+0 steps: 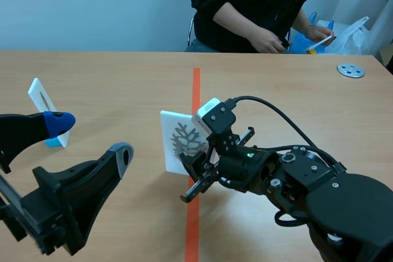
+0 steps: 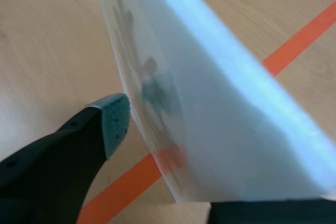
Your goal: Sort the leaf by its shape. The table is split by an orange tape line. A compound leaf with several leaflets goes to the left side, a simple leaf with one blade goes to the right side. Return to the home posture when a red brick is placed on the table.
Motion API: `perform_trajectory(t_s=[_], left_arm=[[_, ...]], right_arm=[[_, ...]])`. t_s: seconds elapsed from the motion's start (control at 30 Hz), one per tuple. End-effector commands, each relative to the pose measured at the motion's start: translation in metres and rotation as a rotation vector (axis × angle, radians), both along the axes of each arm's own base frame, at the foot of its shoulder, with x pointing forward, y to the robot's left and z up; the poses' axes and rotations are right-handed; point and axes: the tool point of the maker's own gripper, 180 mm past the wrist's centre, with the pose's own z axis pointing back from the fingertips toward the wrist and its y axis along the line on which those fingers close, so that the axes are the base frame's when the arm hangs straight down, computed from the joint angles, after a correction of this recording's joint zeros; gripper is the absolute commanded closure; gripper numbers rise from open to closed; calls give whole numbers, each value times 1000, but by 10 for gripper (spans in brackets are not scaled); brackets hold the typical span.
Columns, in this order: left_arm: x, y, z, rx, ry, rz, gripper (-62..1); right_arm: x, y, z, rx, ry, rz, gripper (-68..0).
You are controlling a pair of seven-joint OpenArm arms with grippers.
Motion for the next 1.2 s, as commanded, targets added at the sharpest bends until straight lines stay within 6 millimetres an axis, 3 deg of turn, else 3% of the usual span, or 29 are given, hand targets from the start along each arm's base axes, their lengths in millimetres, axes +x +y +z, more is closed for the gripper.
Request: perform_trajectory(t_s=[0.0, 0.23, 0.5, 0.7, 1.0, 1.17], left_arm=[[2, 1, 5, -12, -18, 5, -623], [2, 1, 5, -12, -18, 5, -623], [2, 1, 5, -12, -18, 5, -623], [2, 1, 5, -12, -18, 5, -623], [2, 1, 5, -12, -18, 5, -623], [2, 1, 5, -12, -18, 5, -623]], right_arm=[[6, 0, 12, 22, -32, -3, -163], [1, 0, 8, 27, -22, -4, -33], [5, 3, 25, 58, -64, -1, -23], [6, -7, 53, 89, -132, -28, -23], [5, -61, 90, 54, -234, -132, -24], [9, -109, 98, 53, -219, -262, -24]])
